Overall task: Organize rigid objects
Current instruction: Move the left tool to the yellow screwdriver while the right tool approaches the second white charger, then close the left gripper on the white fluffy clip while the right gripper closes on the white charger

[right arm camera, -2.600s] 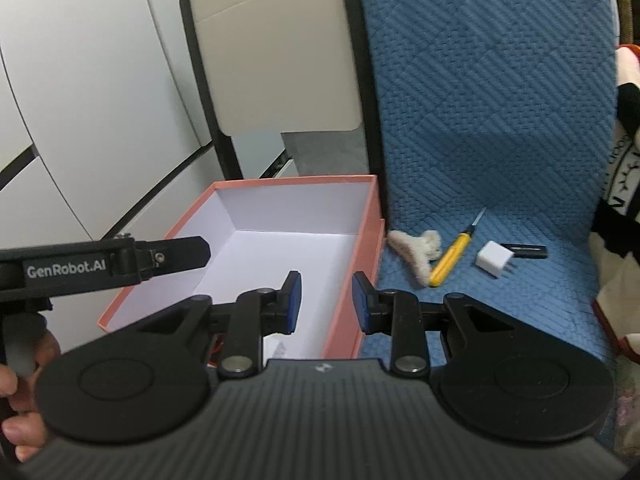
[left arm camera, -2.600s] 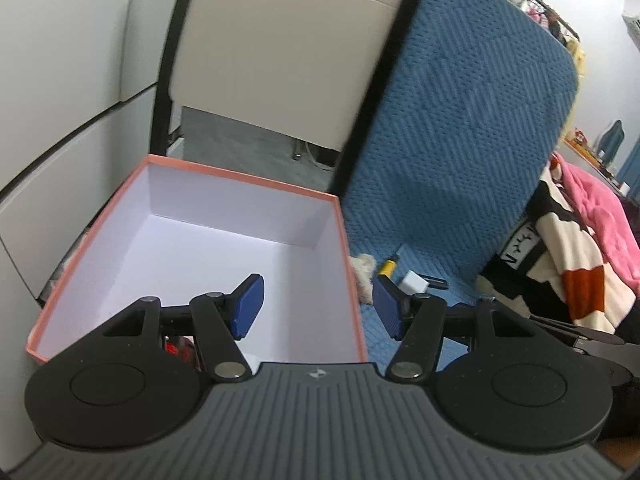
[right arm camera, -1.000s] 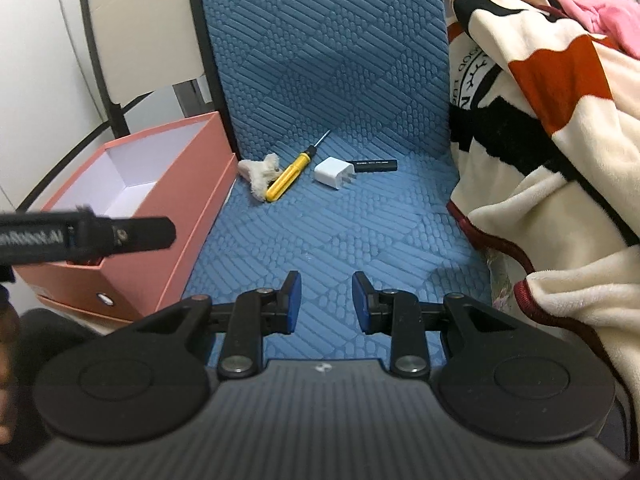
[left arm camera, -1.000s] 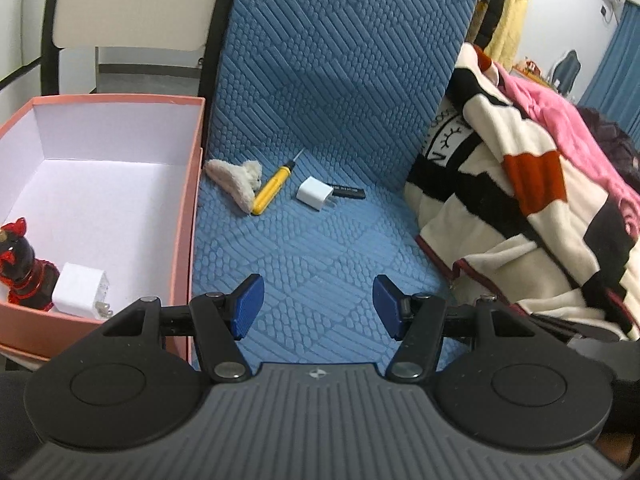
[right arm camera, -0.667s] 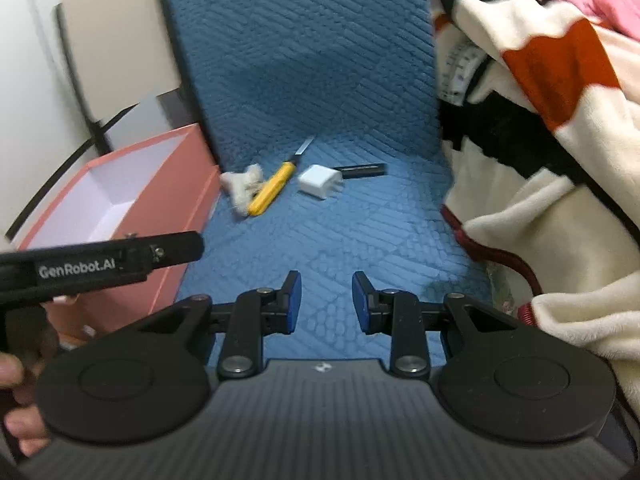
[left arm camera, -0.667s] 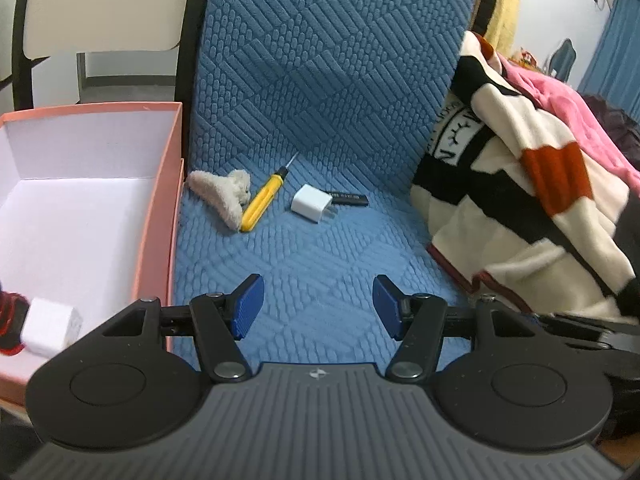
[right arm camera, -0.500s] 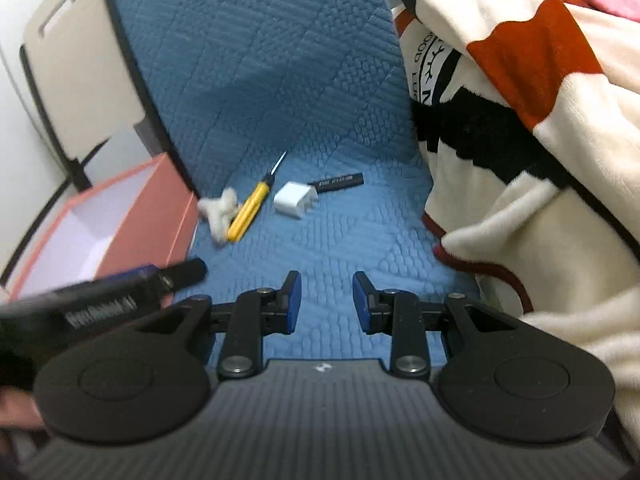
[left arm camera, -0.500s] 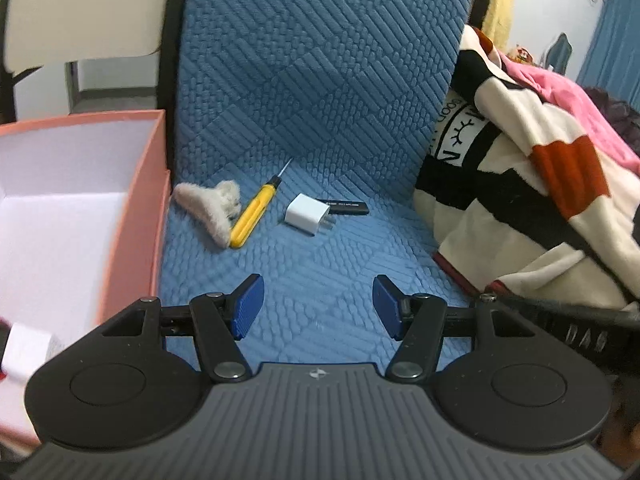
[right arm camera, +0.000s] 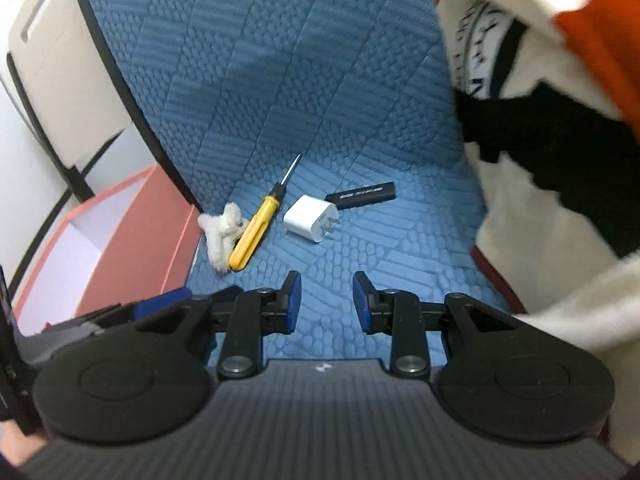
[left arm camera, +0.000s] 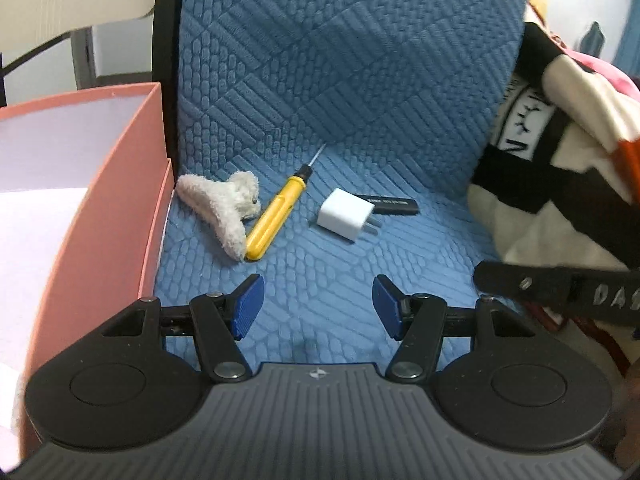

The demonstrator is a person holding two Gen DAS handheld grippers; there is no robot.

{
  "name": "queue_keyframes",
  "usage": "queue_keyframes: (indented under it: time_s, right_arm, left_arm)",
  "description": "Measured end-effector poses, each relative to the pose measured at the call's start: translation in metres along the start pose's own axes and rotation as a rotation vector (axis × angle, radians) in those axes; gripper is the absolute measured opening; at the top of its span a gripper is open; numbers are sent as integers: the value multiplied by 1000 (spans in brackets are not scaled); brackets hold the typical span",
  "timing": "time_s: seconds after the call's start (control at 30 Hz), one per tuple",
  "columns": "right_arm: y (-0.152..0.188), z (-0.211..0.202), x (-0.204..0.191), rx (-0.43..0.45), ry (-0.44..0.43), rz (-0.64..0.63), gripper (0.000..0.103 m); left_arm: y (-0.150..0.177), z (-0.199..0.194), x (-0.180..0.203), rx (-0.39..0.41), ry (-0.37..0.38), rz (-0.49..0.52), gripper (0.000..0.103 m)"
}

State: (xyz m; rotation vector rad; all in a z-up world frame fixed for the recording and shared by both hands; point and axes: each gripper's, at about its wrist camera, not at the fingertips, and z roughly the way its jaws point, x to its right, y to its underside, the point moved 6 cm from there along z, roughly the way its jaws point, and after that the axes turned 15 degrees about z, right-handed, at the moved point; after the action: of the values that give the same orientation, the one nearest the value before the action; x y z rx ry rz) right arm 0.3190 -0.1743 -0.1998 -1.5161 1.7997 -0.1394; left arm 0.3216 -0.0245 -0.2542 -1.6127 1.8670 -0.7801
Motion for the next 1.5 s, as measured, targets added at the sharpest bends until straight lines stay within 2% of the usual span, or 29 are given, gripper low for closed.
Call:
queue_keyframes:
  time_s: [0.2,0.27,0.4,0.6,0.63,0.7,0.8,0.97,1.1,1.23,1.4,1.5]
  right_arm:
    - [-13,40,-10,-59,-32,8,35]
    - [-19,51,-12,-65,-44,25,35]
    - [-25,74,-20,-88,-46,2,36]
    - [-26,103,-31,-113,-40,-66,52]
    - [-26,107,-31,-112,-34,-76,57]
    - [-25,115,-32,-99,-5,-108,60]
    - [-24,127,-30,-101,33,-130,61]
    - [-21,144,-32,-103,26,-143,61]
    - [-19,153,-35,-92,56,-191,67]
    - [-18,169,-30,-108,110,-207,67]
    - [-19,175,-32,-103,107,-219,68]
    - [-19,176,-34,-108,100,-221,64]
  left_arm:
    - [-10,25,-9,-24,-72,-3,64]
    - [-12,32,-13,-34,-102,-5,58]
    - [-16,39,-22,-22,-160,-10,56]
    - [-19,53,-34,-40,-216,-32,45]
    - [-19,55,-36,-43,-219,-37,43]
    - [-20,57,-41,-43,-208,-52,42]
    - [-19,60,-45,-53,-211,-67,40]
    - [-17,66,-46,-76,-181,-88,32]
    - [-16,68,-46,-88,-173,-96,24]
    - [-16,68,-46,-90,-169,-97,16]
    - [-16,68,-45,-89,-165,-86,15]
    - [-17,68,-46,-89,-154,-92,15]
